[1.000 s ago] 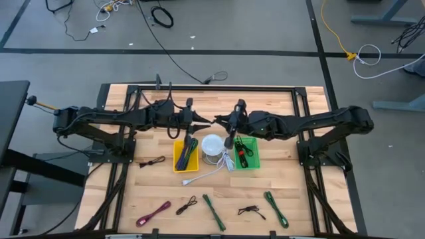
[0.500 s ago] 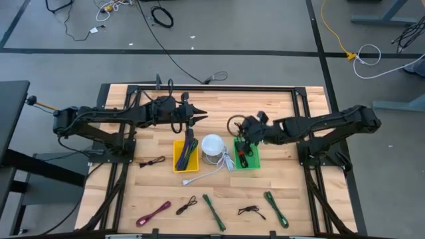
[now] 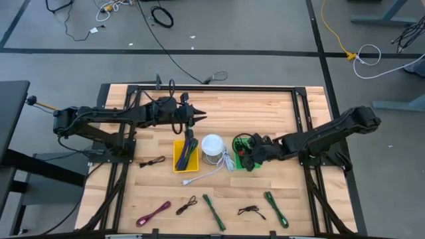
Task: Pick & Place USB Port
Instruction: Put the black charger cable into the green basket, then put the black green charger cable into the yellow basket
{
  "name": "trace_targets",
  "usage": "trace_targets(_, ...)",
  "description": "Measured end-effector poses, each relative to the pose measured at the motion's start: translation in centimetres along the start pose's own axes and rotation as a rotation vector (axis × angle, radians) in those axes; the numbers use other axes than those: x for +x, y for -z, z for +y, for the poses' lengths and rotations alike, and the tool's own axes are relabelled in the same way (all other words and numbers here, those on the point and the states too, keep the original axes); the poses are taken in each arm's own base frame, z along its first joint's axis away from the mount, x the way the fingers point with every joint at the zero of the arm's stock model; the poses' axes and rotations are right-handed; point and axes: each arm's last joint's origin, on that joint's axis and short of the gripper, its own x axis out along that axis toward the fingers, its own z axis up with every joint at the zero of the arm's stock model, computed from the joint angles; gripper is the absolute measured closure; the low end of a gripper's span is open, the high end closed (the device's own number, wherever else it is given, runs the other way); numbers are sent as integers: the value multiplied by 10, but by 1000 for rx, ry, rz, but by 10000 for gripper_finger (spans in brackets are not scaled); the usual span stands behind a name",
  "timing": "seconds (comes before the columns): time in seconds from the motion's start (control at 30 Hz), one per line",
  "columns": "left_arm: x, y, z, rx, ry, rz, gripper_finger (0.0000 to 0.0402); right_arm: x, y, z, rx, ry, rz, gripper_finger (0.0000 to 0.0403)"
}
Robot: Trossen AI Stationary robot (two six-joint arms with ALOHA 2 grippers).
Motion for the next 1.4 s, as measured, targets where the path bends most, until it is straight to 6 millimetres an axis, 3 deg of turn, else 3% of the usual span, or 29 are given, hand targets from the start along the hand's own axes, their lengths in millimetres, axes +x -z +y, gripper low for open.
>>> trace_targets(0.4, 0, 0, 0, 4, 0, 4, 330, 16, 22, -17, 105, -22, 29, 380)
trace_targets(0.7, 0, 0, 0, 4, 1, 5, 331, 19, 25, -20, 65, -11, 13, 218)
trace_targets(0.87, 0, 0, 0, 2, 1, 5, 331, 18, 24, -20, 21, -1, -7, 167)
trace_targets(1.23, 0, 1, 0, 1, 2, 11, 330, -12, -2, 6, -98, -213, -2, 181)
trace_targets(1.4, 0, 4, 0, 7, -20, 46, 330, -21, 6, 17, -54, -326, 119, 198)
